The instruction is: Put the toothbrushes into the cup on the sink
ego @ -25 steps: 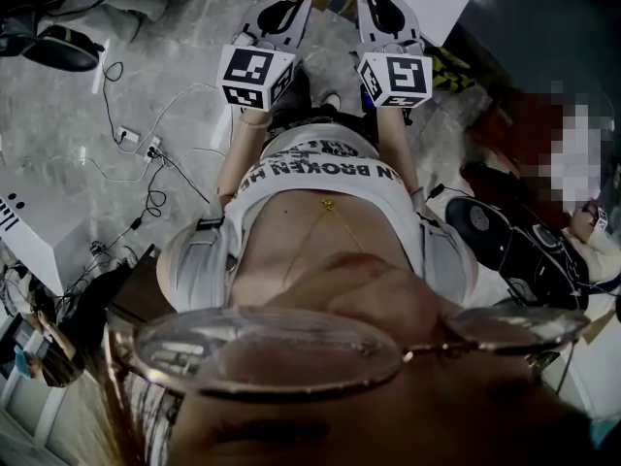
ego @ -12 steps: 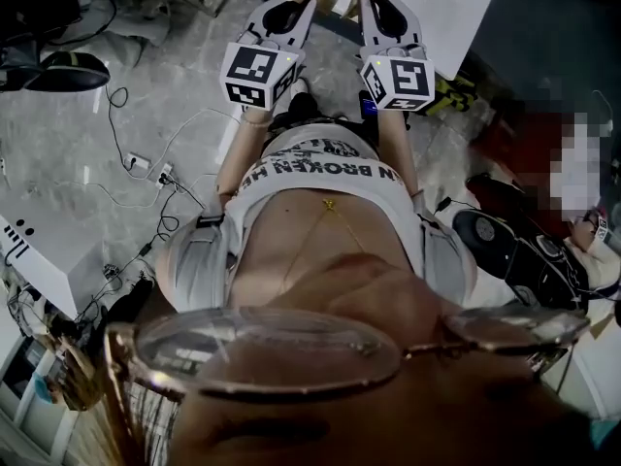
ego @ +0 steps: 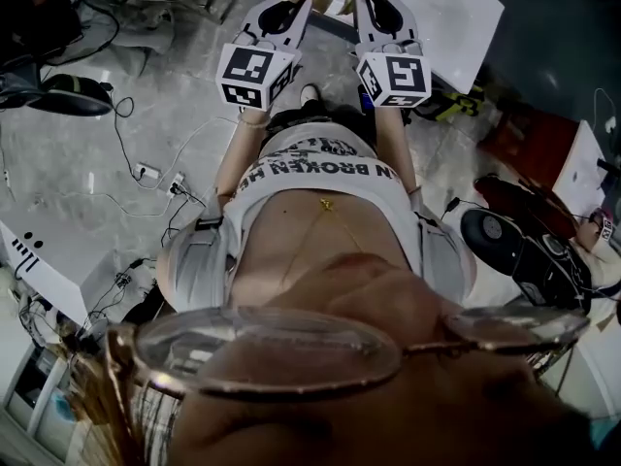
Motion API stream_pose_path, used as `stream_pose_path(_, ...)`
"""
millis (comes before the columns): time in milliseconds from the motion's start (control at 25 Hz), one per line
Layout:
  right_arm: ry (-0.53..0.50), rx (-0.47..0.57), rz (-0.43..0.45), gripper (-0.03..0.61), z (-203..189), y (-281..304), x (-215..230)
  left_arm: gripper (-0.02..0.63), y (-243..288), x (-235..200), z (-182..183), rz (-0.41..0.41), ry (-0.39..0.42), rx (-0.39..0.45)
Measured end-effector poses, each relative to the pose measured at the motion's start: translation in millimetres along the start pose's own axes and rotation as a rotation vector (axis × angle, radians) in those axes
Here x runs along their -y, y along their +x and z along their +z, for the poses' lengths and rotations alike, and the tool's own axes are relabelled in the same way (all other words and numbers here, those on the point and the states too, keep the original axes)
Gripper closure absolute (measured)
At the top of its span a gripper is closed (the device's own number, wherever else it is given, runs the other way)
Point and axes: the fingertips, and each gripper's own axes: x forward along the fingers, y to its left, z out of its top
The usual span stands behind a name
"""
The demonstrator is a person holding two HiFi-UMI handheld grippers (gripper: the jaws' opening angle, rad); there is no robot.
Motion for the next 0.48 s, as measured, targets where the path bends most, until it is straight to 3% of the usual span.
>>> stream_pose_path(480,0.011,-0.017,-0.018,0.534,1.0,4.4,6.6,0.581,5.1,-5.0,1.2,-0.002,-0.021,-0.016)
